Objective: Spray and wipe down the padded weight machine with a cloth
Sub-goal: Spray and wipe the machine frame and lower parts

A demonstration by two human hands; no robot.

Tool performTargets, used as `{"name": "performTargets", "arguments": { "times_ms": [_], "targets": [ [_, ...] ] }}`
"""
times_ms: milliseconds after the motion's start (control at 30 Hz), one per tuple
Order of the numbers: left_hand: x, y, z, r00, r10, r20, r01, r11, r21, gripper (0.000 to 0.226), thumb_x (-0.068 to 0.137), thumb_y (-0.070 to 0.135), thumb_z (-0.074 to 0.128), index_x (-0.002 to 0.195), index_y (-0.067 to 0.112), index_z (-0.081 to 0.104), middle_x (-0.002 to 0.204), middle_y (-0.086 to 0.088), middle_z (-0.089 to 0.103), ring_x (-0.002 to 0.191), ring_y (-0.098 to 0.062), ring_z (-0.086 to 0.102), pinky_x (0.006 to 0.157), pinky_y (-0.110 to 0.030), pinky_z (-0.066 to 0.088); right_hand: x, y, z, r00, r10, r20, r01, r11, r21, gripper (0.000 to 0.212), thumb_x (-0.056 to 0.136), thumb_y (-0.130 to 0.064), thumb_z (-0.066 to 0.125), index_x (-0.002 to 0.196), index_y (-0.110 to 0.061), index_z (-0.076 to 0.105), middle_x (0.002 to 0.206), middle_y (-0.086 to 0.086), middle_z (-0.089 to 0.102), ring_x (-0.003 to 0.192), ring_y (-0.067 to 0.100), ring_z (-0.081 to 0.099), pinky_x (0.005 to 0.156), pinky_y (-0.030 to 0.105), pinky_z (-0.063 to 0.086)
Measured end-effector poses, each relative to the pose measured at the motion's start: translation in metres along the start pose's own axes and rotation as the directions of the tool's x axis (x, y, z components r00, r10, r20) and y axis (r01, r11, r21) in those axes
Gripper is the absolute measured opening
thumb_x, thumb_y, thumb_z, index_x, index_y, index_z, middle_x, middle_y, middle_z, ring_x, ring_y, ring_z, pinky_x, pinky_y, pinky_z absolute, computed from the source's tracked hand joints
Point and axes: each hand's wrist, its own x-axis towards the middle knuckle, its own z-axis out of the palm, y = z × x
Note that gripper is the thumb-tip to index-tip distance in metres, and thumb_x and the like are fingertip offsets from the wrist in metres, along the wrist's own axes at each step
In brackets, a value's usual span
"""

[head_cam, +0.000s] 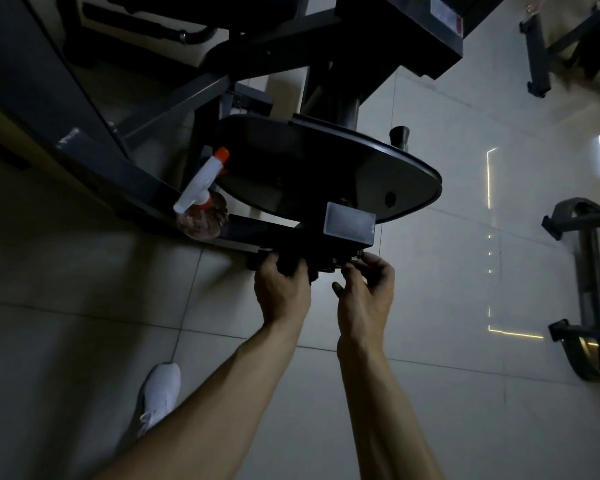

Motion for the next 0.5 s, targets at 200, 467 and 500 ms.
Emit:
{"name": "performTargets", "arguments": {
  "times_ms": [200,467,500],
  "targets": [
    [-0.006,0.002,-0.004,0.995,0.099,0.032,-0.101,0.994,0.052,0.018,0.095,0.024,0.069,0.112,0.02,0.069,0.103,0.006,0.073,0.094,-0.007,0.069,0.077,-0.022,0.057,0.0,-0.001,0.004,1.0,0.007,0.002,-0.007,1.0,-0.004,0.026,0.098,-0.012,0.064,0.116,-0.029,0.055,0.115,-0.005,0.066,0.108,0.016,0.066,0.092,0.039,0.058],
    [0.002,-0.001,0.001,1.0,-0.023,0.0,0.023,0.999,0.026,0.012,0.094,0.022,0.068,0.104,0.015,0.072,0.091,0.001,0.074,0.084,-0.015,0.071,0.068,-0.024,0.056,0.0,0.002,0.003,1.0,-0.023,0.017,0.023,1.0,-0.013,0.03,0.097,-0.013,0.066,0.115,-0.034,0.054,0.118,-0.009,0.064,0.112,0.013,0.065,0.1,0.045,0.057],
    [0.008,-0.006,0.003,0.998,-0.06,-0.006,0.06,0.998,0.002,0.01,0.093,0.021,0.068,0.1,0.014,0.072,0.088,-0.002,0.074,0.08,-0.018,0.071,0.065,-0.026,0.055,0.0,0.003,0.004,1.0,-0.021,0.017,0.021,1.0,-0.006,0.031,0.097,-0.013,0.066,0.115,-0.034,0.054,0.118,-0.009,0.064,0.113,0.013,0.065,0.1,0.046,0.056]
  ]
}}
